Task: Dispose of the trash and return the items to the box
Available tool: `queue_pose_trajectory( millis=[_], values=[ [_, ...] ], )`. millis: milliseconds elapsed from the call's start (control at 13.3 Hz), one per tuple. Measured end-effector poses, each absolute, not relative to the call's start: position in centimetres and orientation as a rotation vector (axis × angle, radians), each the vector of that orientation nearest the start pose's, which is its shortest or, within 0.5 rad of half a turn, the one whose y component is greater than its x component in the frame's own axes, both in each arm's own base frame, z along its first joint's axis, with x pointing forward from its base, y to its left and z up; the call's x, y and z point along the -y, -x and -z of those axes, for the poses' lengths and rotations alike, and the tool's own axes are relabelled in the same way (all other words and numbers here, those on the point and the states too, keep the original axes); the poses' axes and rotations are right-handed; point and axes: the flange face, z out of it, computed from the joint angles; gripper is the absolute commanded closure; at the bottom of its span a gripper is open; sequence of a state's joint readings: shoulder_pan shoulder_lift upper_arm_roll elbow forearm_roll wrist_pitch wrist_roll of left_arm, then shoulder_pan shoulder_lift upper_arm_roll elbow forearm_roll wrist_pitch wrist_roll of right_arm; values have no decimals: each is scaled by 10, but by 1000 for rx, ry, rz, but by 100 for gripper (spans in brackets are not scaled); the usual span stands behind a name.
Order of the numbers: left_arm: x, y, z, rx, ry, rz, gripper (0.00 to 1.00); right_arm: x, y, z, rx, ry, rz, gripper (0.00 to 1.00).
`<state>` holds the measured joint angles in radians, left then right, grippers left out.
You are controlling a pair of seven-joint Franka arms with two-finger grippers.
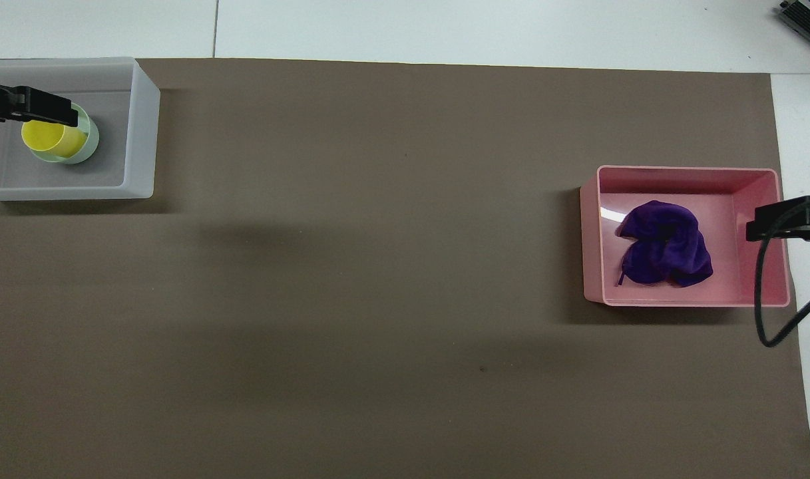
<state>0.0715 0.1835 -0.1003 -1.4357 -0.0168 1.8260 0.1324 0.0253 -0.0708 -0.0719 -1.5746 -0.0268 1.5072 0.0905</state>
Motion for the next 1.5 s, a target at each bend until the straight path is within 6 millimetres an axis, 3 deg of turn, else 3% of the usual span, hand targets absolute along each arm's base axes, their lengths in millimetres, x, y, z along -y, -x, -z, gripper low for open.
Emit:
queue_pose_trajectory(
  millis=[225,600,1500],
  values=[
    [35,-598,-631,-299,3137,256,0,29,-525,-655,-219,3156,6,0],
    [39,-557,-658,-315,3139,117,0,30,-525,-655,-223,3155,3,0],
    [34,-535,-664,-303,3143,-21,0,31,-525,-654,-226,3155,2,0]
  ],
)
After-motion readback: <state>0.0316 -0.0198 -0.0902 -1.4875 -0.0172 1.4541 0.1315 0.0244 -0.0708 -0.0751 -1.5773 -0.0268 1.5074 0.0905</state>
